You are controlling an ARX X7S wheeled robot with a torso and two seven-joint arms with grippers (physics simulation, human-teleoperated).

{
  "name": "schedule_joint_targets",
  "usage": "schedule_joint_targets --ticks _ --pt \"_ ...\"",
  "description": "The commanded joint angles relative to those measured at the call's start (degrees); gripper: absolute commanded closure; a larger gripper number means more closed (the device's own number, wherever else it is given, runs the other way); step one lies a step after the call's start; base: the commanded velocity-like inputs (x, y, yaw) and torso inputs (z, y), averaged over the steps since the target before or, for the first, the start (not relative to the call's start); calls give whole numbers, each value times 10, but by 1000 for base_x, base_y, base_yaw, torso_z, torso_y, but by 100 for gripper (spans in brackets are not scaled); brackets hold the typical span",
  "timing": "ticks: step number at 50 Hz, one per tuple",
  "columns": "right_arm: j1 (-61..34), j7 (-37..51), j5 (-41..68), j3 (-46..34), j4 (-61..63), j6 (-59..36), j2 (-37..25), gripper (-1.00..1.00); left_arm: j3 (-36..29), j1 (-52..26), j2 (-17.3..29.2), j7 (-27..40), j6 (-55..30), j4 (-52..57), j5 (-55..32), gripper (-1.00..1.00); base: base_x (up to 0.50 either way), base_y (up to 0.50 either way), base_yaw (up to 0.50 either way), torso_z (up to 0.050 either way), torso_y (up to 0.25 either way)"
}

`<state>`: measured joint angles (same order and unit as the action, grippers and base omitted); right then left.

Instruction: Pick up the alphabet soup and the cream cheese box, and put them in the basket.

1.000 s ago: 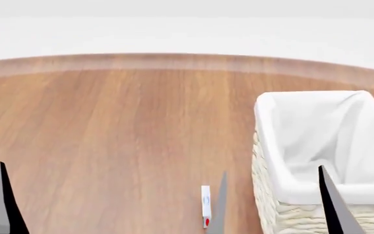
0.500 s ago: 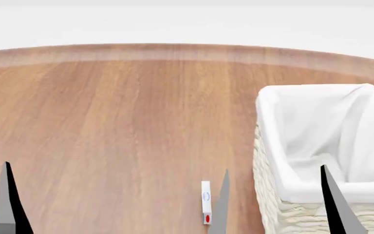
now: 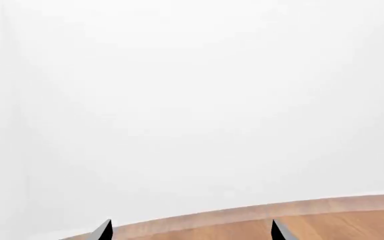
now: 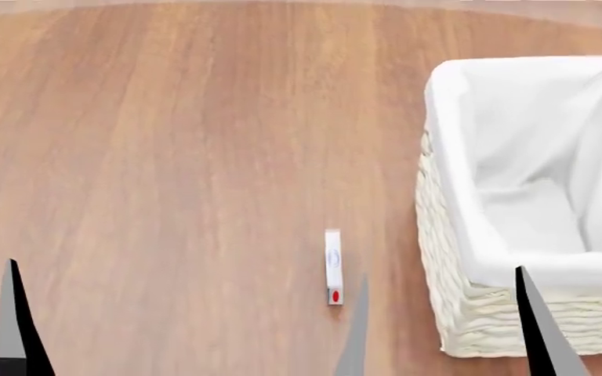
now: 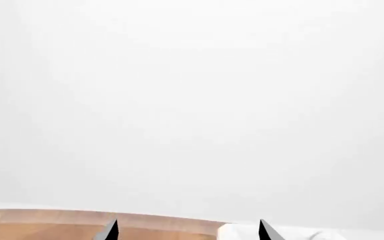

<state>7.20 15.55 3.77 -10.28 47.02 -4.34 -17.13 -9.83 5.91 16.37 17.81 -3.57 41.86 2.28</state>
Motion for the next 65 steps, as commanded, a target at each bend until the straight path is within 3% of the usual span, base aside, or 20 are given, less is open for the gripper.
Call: schedule_joint_targets --ticks 1,31,65 --pt "0 3 3 -1 -1 2 -3 -100 -3 -1 2 3 -3 2 1 -100 0 0 0 0 -225" --pt "-4 9 5 -7 -8 4 -9 -100 -8 -2 8 13 13 -9 0 -100 0 0 0 0 -222" --pt "-5 15 26 -7 -13 10 -18 -100 -15 -7 13 19 11 -15 -6 -100 0 0 -105 0 -1"
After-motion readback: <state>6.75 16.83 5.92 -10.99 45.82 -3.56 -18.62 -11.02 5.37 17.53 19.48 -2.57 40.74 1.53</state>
